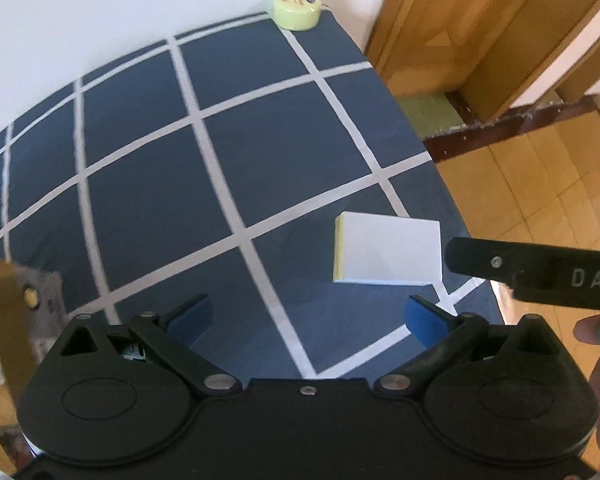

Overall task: Organize objects
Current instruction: 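Grasp the small white box with the left tool while the right tool grips it too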

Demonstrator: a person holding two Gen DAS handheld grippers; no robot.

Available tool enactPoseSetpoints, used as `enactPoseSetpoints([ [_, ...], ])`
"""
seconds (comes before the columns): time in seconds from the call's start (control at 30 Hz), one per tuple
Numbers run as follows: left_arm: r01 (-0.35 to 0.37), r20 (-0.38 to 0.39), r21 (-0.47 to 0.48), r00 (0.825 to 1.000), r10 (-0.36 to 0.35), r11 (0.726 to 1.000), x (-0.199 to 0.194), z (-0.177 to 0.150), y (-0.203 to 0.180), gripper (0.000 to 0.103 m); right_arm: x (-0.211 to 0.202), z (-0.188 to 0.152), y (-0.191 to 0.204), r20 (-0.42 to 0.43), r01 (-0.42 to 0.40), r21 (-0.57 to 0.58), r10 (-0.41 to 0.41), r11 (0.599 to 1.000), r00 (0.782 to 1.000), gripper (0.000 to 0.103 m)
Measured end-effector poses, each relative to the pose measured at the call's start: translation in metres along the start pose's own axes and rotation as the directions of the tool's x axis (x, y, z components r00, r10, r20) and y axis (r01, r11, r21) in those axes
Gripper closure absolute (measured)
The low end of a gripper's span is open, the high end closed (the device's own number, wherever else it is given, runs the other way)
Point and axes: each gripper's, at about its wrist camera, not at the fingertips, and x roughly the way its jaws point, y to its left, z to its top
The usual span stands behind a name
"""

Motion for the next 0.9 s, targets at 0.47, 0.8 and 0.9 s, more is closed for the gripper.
enactPoseSetpoints([
  [0.47,0.092,-0.12,0.049,0.989,-0.086,0.995,0.071,0.026,-0.007,0.001,0.071,0.021,-0.021,-0.111,0.001,0.06,0.006,0.998,0.994,0.0],
  [0.8,0.154,-0.15,0.044,0.978,-0.146,0.987,0.095,0.032,-0.01,0.005,0.101,0.023,-0.026,-0.143,0.004,0.064,0.005,0.998,0.99,0.009],
  [0.9,0.169,-0.161,0.045,0.974,-0.159,0.985,0.099,0.034,-0.011,0.007,0.104,0.026,-0.028,-0.152,0.0,0.066,0.01,0.998,0.988,0.015],
])
